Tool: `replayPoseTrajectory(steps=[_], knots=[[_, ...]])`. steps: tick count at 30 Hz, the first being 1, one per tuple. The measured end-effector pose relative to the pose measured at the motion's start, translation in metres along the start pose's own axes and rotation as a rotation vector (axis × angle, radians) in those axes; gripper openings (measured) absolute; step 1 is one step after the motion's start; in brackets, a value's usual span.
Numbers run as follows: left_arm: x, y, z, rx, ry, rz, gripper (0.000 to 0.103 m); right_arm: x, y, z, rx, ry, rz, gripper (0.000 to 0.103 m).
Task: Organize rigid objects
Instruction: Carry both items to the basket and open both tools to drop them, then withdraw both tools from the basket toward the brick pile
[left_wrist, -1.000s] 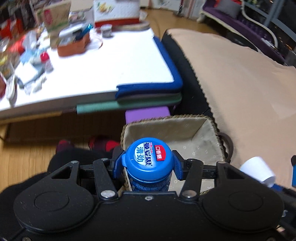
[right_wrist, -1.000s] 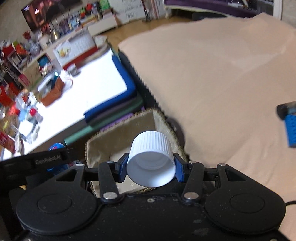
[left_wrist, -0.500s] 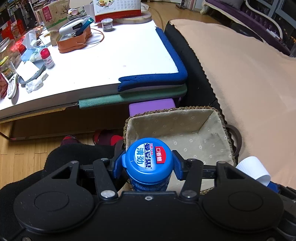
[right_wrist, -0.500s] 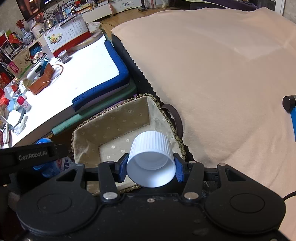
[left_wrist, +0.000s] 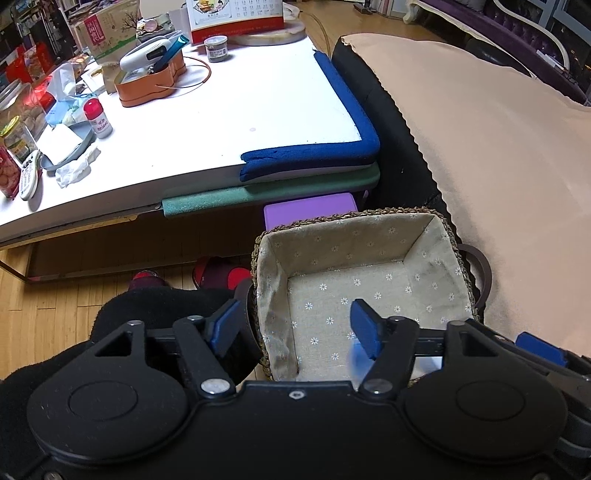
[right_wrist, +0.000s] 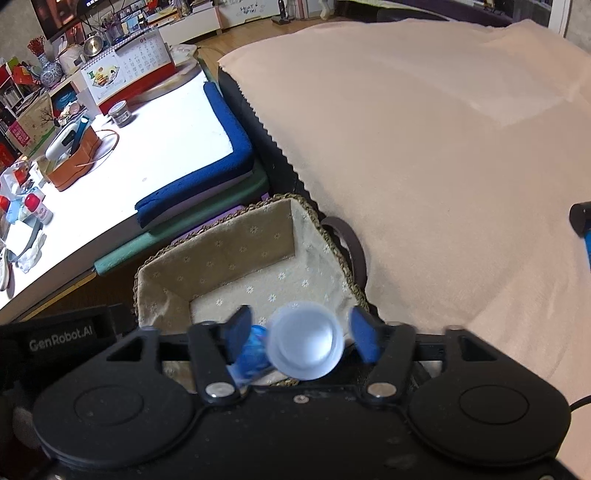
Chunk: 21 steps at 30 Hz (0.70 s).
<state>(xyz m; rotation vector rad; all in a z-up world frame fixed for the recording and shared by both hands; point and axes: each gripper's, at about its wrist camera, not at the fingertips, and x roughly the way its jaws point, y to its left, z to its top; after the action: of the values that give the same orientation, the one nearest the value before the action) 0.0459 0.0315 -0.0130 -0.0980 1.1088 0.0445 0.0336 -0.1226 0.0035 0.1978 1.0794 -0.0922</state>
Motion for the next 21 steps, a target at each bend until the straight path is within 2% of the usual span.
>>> replayPoseTrajectory(steps=[5,21], knots=[[0.0,0.001,-0.001,-0.005,0.0,-0.005,0.067,-0.001,-0.003,-0.002,0.005,-0.001,-0.001,0.063],[-0.006,0.0,-0.003,0.007,-0.028,0.015,0.07,-0.008,-0.018,-0.013,0.045,-0.008,-0.022,0.063]])
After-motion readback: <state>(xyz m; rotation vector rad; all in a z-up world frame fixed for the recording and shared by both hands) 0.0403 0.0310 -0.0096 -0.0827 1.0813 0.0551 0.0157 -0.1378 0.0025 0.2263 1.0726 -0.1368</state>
